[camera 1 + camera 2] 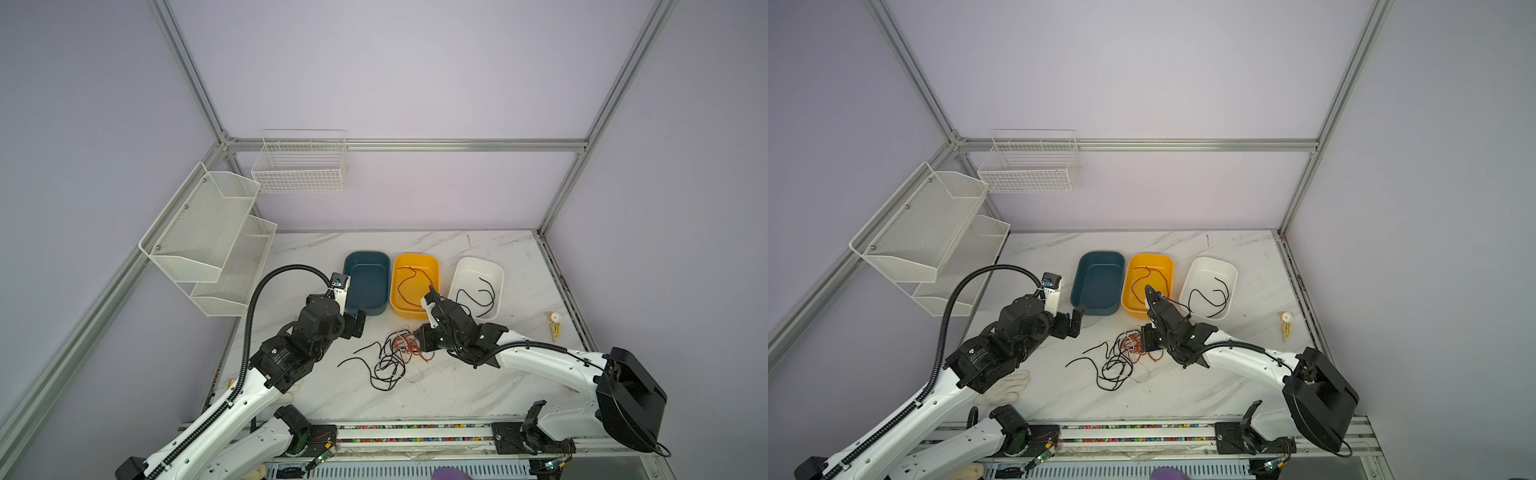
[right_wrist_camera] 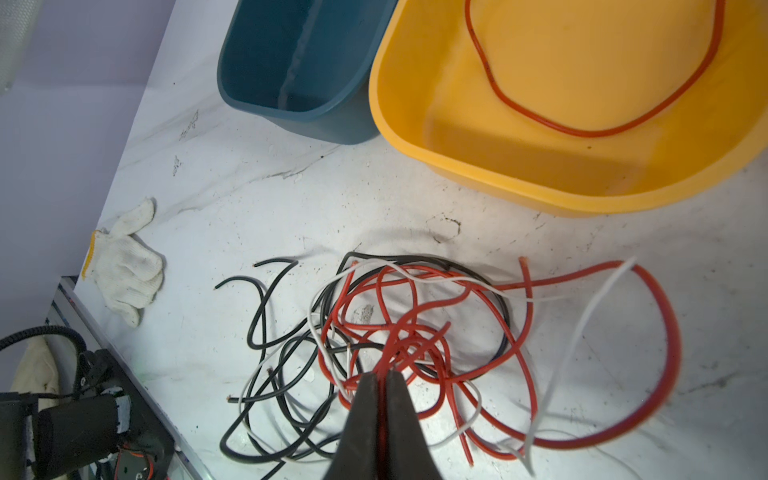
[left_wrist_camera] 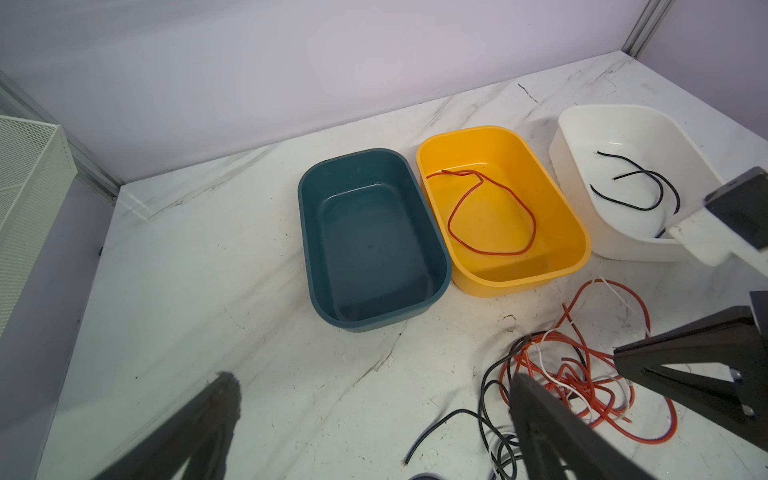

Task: Untangle the cables
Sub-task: 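Lift the red wire with the right gripper while the left gripper reaches toward it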

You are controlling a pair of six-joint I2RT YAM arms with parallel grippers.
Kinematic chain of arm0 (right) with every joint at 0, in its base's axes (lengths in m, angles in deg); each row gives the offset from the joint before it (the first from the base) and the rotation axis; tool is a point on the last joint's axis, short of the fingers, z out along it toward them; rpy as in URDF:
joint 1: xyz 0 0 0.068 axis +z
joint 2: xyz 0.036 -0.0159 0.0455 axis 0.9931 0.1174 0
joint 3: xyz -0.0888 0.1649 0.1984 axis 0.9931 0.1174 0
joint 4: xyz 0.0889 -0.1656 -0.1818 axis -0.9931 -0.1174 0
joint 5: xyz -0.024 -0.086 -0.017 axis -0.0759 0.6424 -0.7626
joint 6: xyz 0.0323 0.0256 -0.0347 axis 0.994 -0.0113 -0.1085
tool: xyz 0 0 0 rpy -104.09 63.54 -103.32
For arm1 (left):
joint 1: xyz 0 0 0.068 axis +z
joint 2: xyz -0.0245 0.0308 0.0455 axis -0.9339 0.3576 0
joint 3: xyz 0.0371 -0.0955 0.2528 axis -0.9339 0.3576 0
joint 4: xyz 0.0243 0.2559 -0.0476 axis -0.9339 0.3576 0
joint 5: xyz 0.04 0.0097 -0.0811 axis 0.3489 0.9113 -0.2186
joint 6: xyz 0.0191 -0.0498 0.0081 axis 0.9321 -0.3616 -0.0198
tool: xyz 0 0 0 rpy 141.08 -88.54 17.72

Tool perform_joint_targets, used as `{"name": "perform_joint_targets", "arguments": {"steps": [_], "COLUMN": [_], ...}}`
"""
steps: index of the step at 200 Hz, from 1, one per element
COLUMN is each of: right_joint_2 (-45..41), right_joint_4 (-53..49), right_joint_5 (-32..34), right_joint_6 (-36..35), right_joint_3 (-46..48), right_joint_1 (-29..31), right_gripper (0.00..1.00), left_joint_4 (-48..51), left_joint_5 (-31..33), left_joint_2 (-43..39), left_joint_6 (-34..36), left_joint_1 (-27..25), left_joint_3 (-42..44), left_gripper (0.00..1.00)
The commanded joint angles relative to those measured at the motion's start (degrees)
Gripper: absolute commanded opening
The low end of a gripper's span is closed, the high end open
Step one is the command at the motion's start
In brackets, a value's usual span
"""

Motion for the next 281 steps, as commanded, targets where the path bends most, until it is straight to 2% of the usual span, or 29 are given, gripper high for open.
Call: {"name": "perform_joint_targets", "arguments": {"steps": [1, 56, 96, 138, 164, 203, 221, 250, 281], "right_joint_2": [-2.8, -10.2, -14.3, -17.2, -17.8, -18.3, -19.8, -21.2, -23.1], "right_joint_4": [-2.2, -10.8, -15.3, -15.1, -14.1, -13.3, -10.7, -8.8, -6.7], "right_joint_5": [2.2, 6.2, 6.6, 1.0, -2.4, -5.5, -8.4, -11.3, -13.8], "right_joint_6": [-0.6, -4.8, -8.0, -10.2, -10.0, -9.8, -9.8, -10.2, -10.8], "right_joint_3": [-2.1, -9.6, -15.6, -19.6, -20.3, -19.0, -17.4, -15.1, -13.0], "right_joint_1": [0.5, 0.5, 0.5, 0.5, 0.5, 0.5, 0.5, 0.5, 0.5], "right_gripper": [0.01, 0.0, 0.0, 0.0, 0.0, 0.0, 0.0, 0.0, 0.0], "left_joint_4": [-1.7, -1.4, -1.0, -0.7, -0.8, -3.5, -3.7, -3.1, -1.7], "left_joint_5": [-0.8, -2.5, -4.1, -6.9, -12.7, -31.3, -37.5, -43.0, -43.2], "left_joint_2": [-0.7, -0.5, -0.2, 0.0, -0.5, -2.8, -2.1, 0.8, 3.2], "left_joint_6": [-0.9, -0.7, -0.5, -0.5, 0.1, 1.1, 1.0, 1.0, 1.2], "left_joint_1": [0.3, 0.3, 0.3, 0.2, 0.3, 0.2, 0.1, 0.1, 0.0], "left_joint_3": [2.1, 2.0, 1.8, 1.4, 0.9, 1.9, 1.9, 1.3, 0.4], "left_gripper": [1.0, 1.0, 1.0, 1.0, 1.0, 1.0, 1.0, 1.0, 0.99]}}
